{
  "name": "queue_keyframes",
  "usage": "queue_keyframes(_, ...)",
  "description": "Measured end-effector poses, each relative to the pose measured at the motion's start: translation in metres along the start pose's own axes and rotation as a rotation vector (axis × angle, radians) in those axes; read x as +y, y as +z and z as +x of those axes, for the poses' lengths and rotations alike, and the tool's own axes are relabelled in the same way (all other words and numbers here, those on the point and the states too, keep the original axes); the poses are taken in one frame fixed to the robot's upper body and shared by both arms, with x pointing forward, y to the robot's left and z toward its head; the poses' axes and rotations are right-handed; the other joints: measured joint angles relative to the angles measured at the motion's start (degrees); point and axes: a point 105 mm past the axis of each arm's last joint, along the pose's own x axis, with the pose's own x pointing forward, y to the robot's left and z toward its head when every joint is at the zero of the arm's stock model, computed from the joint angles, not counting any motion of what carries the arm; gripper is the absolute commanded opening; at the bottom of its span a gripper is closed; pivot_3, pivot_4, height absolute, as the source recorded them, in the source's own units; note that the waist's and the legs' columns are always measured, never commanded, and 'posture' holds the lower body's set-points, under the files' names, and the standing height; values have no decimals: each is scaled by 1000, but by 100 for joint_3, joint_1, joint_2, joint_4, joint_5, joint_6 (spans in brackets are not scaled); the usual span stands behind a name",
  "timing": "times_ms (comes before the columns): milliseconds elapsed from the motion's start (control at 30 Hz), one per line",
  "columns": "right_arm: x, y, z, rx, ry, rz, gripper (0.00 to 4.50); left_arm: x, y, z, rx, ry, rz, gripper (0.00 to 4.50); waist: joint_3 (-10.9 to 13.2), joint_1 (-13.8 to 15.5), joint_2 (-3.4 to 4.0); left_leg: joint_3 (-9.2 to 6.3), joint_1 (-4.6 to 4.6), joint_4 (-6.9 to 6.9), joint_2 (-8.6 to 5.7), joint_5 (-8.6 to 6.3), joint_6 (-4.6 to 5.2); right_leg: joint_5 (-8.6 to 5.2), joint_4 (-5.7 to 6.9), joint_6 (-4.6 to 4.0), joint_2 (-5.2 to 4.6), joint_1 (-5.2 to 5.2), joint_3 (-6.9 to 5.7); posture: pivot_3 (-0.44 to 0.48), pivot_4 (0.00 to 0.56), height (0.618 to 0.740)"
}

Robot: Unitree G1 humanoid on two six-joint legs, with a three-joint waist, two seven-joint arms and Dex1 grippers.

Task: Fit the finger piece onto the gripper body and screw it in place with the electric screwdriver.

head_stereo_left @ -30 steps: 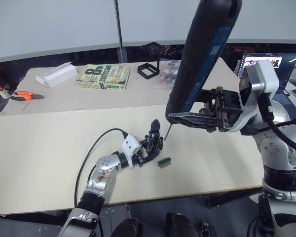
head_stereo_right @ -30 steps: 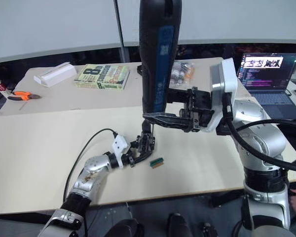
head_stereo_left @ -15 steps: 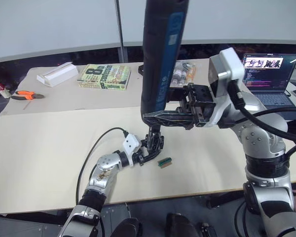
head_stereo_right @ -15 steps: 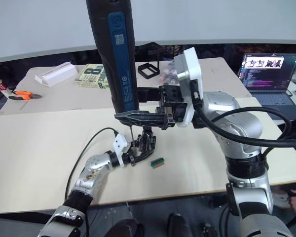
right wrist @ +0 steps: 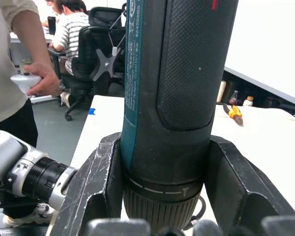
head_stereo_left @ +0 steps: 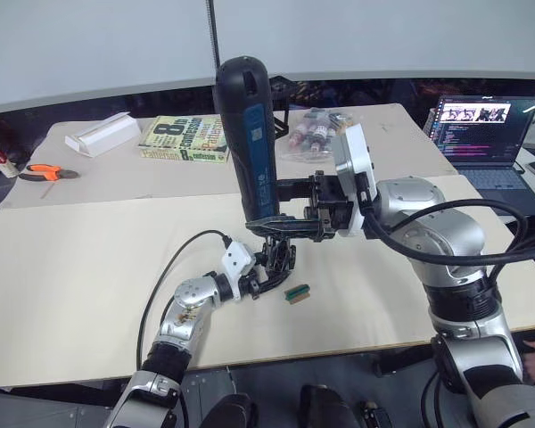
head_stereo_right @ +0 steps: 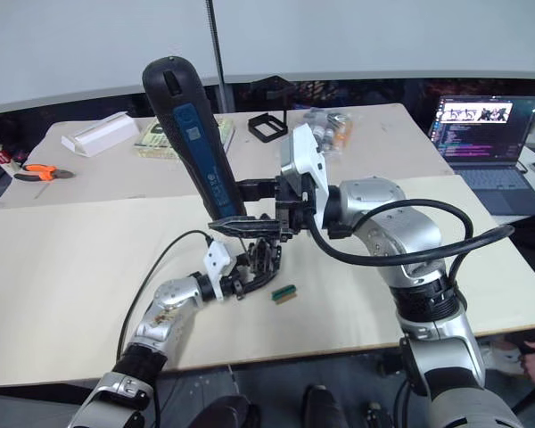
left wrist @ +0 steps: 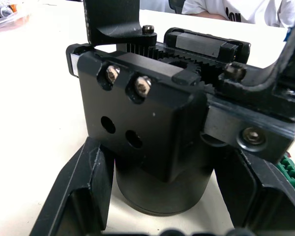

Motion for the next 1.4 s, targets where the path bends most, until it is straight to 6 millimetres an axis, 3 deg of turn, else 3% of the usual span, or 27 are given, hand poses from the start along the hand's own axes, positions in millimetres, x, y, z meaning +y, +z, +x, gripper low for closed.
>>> queue_keyframes(333,-1,-11,-1,5,-20,-2,1931,-1,0,0,5,4,-5,2421,0,-20,0,0,0,0,-1,0,0,0,0,0,0,0,0,0,150,740)
queue_keyframes(1400,-3,-18,2,25,-29,9,1931,-3,0,-1,2,8,-4,2421,0,-29,0,0,0,-1,-1,-1,1,0,-4,0,0,-1,0,0,150,740)
